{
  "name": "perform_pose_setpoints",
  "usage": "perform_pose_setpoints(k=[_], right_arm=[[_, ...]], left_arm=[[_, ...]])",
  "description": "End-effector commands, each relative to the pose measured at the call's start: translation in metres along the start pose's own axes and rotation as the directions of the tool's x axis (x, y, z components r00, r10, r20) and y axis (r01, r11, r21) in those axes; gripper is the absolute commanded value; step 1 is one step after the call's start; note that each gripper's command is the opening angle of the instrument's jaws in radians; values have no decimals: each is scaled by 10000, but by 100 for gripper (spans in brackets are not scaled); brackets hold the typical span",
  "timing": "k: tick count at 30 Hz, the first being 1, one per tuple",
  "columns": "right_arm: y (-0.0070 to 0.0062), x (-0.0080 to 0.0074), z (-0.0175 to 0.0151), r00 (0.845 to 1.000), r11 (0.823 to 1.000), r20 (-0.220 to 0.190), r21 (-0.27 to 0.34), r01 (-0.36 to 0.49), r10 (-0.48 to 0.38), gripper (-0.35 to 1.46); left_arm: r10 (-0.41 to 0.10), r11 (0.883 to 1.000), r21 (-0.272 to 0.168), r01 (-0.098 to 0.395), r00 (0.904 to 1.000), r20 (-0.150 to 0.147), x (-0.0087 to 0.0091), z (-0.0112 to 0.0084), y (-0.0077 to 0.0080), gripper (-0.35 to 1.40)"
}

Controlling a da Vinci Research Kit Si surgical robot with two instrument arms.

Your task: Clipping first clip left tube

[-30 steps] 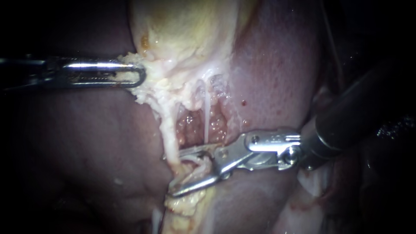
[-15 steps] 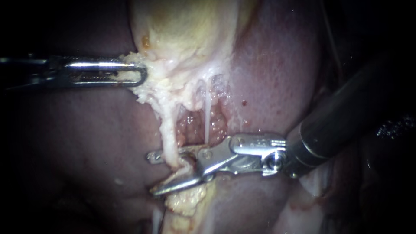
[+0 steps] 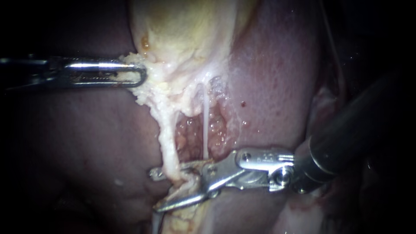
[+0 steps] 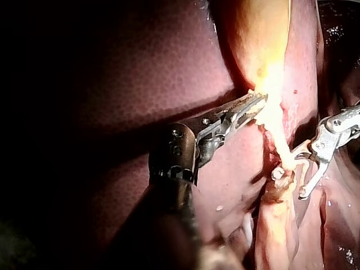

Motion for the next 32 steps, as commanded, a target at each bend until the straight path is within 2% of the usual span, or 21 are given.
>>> perform_pose_setpoints(k=[1, 5, 11, 15, 32], right_arm=[[0, 0, 0, 9999, 9999, 90, -39, -141, 142, 21], [0, 0, -2, 9984, 9987, 262, -97, -498, 501, -2], [2, 2, -5, 9959, 9961, 254, -106, -870, 873, -35], [4, 3, -9, 9849, 9852, 276, -140, -1708, 1711, -35], [7, 4, -14, 9825, 9829, 301, -143, -1833, 1837, -35]], left_arm=[[3, 10000, -4, -3, 10000, 0, 0, 0, 0, -35], [4, 10000, -5, -4, 10000, 1, 0, 0, 0, -35], [8, 10000, -6, -8, 10000, 1, -1, 0, -1, -35], [8, 10000, -5, -8, 10000, 0, -1, 1, -1, -35], [26, 10000, -8, -26, 10000, -33, -3, 3, -4, -35]])
